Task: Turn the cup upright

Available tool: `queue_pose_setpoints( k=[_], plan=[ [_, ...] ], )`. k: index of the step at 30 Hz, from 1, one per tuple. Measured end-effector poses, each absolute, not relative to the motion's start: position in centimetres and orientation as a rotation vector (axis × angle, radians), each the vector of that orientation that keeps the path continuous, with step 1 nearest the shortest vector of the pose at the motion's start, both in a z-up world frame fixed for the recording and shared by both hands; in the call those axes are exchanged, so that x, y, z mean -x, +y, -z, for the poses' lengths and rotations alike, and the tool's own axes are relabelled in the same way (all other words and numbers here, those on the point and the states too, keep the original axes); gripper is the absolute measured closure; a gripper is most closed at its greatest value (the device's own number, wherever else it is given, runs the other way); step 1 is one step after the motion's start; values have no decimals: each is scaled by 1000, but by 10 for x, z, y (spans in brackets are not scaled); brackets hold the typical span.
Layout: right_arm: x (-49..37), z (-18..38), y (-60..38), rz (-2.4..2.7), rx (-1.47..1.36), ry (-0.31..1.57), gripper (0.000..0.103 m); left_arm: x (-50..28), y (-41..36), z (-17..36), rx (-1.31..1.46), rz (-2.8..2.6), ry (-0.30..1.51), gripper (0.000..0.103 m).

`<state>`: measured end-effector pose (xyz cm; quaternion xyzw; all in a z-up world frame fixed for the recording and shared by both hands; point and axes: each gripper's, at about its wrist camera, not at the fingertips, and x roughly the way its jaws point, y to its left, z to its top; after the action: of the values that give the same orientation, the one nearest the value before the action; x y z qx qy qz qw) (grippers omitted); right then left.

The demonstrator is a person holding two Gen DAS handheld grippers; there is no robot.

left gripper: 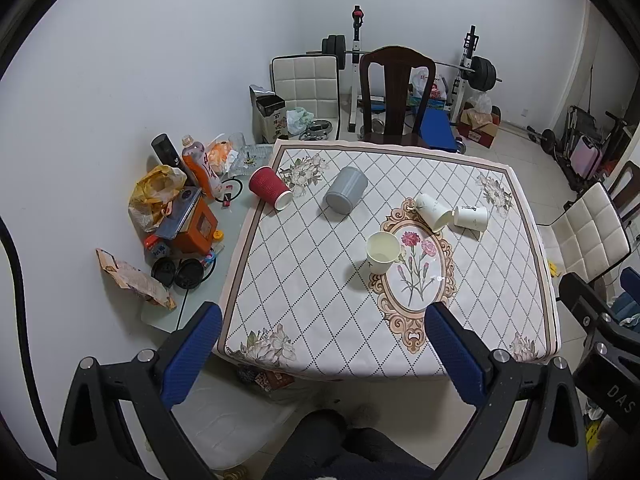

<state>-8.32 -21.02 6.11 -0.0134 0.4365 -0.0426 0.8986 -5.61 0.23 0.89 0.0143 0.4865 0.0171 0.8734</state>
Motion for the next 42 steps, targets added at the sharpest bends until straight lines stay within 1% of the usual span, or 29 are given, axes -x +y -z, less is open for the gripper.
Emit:
queue_pose_setpoints(
  k=[21,42],
  plan=[
    [82,-59,-212,77,30,916,0,57,0,-9,-22,-43,1014,0],
    [80,-55,-211,83,30,911,0,50,-4,-20,-7,-39,990,0]
  ],
)
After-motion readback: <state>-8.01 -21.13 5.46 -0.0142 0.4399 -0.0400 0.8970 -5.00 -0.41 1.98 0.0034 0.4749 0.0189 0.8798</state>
